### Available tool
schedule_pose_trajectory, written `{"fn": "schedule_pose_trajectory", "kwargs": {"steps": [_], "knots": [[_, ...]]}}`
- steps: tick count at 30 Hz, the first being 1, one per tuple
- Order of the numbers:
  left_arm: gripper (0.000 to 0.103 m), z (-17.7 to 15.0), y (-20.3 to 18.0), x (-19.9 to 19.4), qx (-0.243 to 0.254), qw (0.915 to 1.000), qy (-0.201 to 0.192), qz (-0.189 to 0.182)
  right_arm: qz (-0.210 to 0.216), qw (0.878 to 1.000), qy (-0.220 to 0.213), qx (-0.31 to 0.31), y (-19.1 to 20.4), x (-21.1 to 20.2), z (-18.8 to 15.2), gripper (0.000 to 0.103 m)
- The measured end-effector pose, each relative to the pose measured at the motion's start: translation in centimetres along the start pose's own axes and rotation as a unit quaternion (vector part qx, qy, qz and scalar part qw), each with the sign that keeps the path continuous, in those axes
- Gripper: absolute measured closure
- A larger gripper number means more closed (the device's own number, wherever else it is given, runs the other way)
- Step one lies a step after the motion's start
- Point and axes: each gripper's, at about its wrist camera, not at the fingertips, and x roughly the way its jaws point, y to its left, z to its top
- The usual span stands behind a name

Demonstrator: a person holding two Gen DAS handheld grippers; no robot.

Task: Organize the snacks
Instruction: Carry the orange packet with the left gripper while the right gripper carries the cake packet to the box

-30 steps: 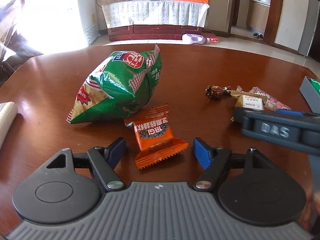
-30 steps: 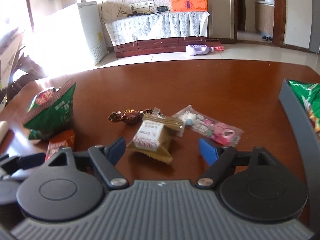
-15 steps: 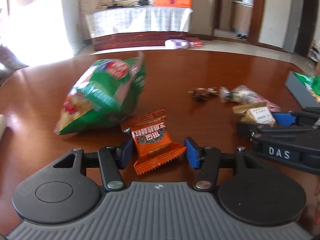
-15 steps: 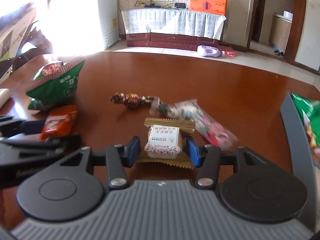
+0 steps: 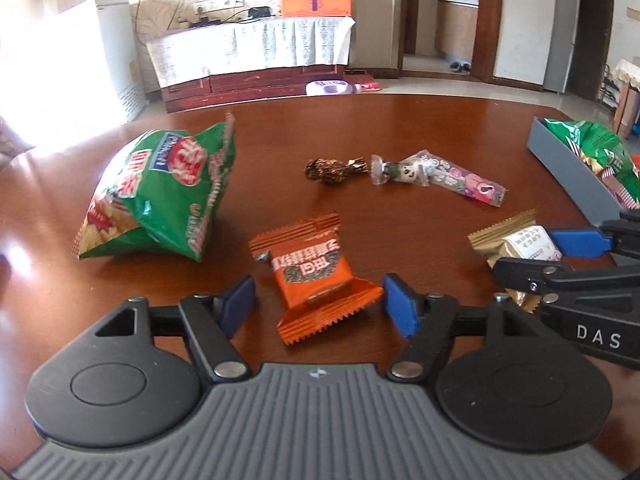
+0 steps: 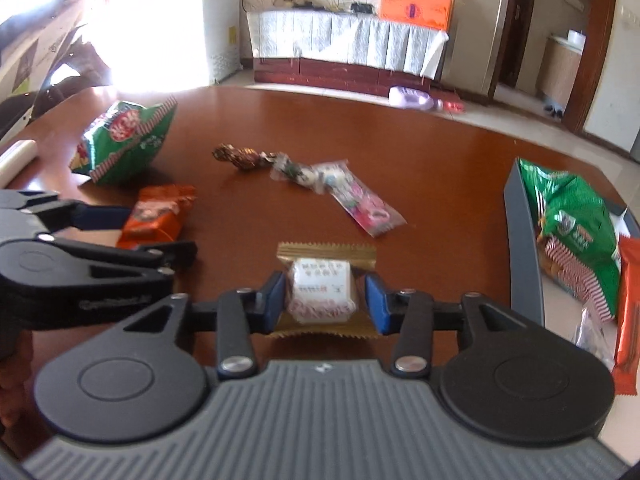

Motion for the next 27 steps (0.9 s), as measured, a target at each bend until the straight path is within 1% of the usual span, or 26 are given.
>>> {"fn": "schedule_pose_trajectory", "kwargs": {"steps": [1, 2, 5, 6, 7, 8, 11, 14, 15, 19, 22, 24, 27], "knots": [[0.020, 0.0, 0.1, 0.1, -0.004, 1.0000, 0.002, 0.002, -0.001, 1.000, 0.003, 0.001, -0.2, 0.2, -0.1, 0.050], [0.019, 0.0, 0.2, 0.2, -0.005, 1.0000, 0.002, 0.003, -0.003, 1.000, 0.009, 0.002, -0.3, 0.5, -0.1, 0.045], [0.018, -0.1, 0.5, 0.3, -0.003, 1.0000, 0.001, -0.001, 0.011, 1.000, 0.013, 0.021, -0.9, 0.7, -0.3, 0.044], [0.023, 0.0, 0.5, 0.3, -0.001, 1.0000, -0.001, -0.007, 0.016, 0.999, 0.015, 0.025, -1.0, 0.7, -0.3, 0.045], [0.037, 0.0, 0.5, 0.2, 0.004, 0.9999, -0.004, -0.016, 0.021, 0.999, 0.016, 0.025, -1.1, 0.7, -0.3, 0.047], [0.045, 0.1, 0.4, 0.1, 0.009, 0.9996, -0.007, -0.025, 0.023, 0.999, 0.014, 0.022, -1.0, 0.5, -0.2, 0.047], [0.047, 0.1, 0.3, -0.1, 0.006, 0.9985, -0.005, -0.054, 0.027, 1.000, 0.001, 0.009, -0.6, -0.3, -0.1, 0.048], [0.050, 0.2, -0.1, -0.1, -0.002, 0.9977, -0.002, -0.068, 0.031, 0.999, -0.012, 0.005, -0.5, -1.3, 0.2, 0.048], [0.055, 0.2, -0.3, -0.2, -0.001, 0.9976, -0.003, -0.069, 0.033, 0.999, -0.015, 0.007, -0.6, -1.5, 0.2, 0.048], [0.055, 0.6, -1.8, -0.5, 0.014, 0.9980, -0.012, -0.060, 0.032, 0.999, -0.038, 0.007, -1.0, -3.0, 0.7, 0.048], [0.056, 0.6, -3.0, -0.4, 0.025, 0.9981, -0.011, -0.055, 0.028, 0.999, -0.046, 0.007, -1.5, -3.8, 0.6, 0.048], [0.056, 0.6, -3.5, -0.4, 0.026, 0.9980, -0.009, -0.056, 0.030, 0.998, -0.045, 0.013, -2.0, -4.2, 0.3, 0.048], [0.056, 0.8, -4.4, -1.1, 0.031, 0.9977, -0.018, -0.058, 0.027, 0.998, -0.058, 0.018, -2.7, -5.3, 0.1, 0.048]]}}
